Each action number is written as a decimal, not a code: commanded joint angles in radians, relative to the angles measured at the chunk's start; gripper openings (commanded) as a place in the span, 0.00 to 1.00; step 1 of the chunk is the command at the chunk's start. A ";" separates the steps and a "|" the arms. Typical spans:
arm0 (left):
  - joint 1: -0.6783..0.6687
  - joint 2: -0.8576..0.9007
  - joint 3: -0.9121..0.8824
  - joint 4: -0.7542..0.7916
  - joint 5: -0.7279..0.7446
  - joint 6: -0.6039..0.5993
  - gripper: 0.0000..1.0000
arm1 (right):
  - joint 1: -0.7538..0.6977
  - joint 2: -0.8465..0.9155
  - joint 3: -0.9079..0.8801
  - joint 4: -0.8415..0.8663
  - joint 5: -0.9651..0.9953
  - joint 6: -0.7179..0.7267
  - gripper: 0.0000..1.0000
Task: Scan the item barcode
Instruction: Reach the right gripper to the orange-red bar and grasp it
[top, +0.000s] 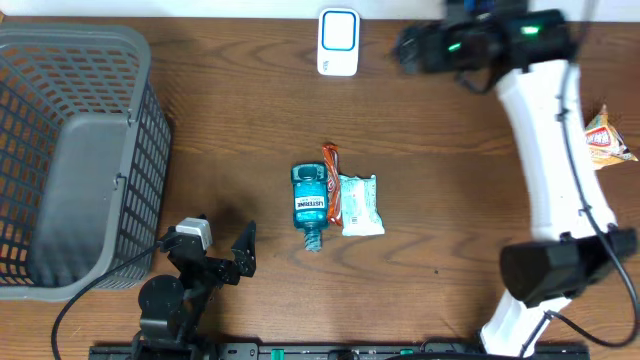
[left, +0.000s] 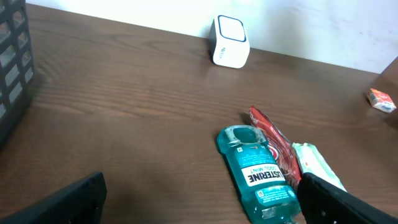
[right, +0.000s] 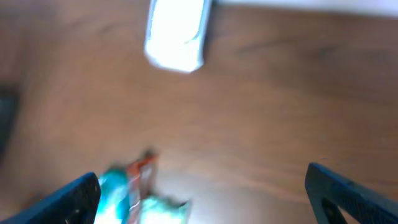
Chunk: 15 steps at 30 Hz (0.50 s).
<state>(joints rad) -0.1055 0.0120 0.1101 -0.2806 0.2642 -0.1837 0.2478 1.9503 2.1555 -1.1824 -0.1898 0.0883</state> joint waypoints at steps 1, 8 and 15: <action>0.002 -0.006 -0.016 -0.022 0.013 -0.002 0.98 | 0.082 0.070 -0.012 -0.072 -0.097 -0.011 0.99; 0.002 -0.006 -0.016 -0.022 0.013 -0.002 0.98 | 0.248 0.225 -0.014 -0.200 -0.005 -0.018 0.99; 0.002 -0.006 -0.016 -0.022 0.013 -0.002 0.98 | 0.338 0.389 -0.014 -0.257 0.117 0.001 0.99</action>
<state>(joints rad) -0.1055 0.0120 0.1101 -0.2806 0.2642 -0.1833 0.5640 2.2810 2.1468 -1.4216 -0.1558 0.0814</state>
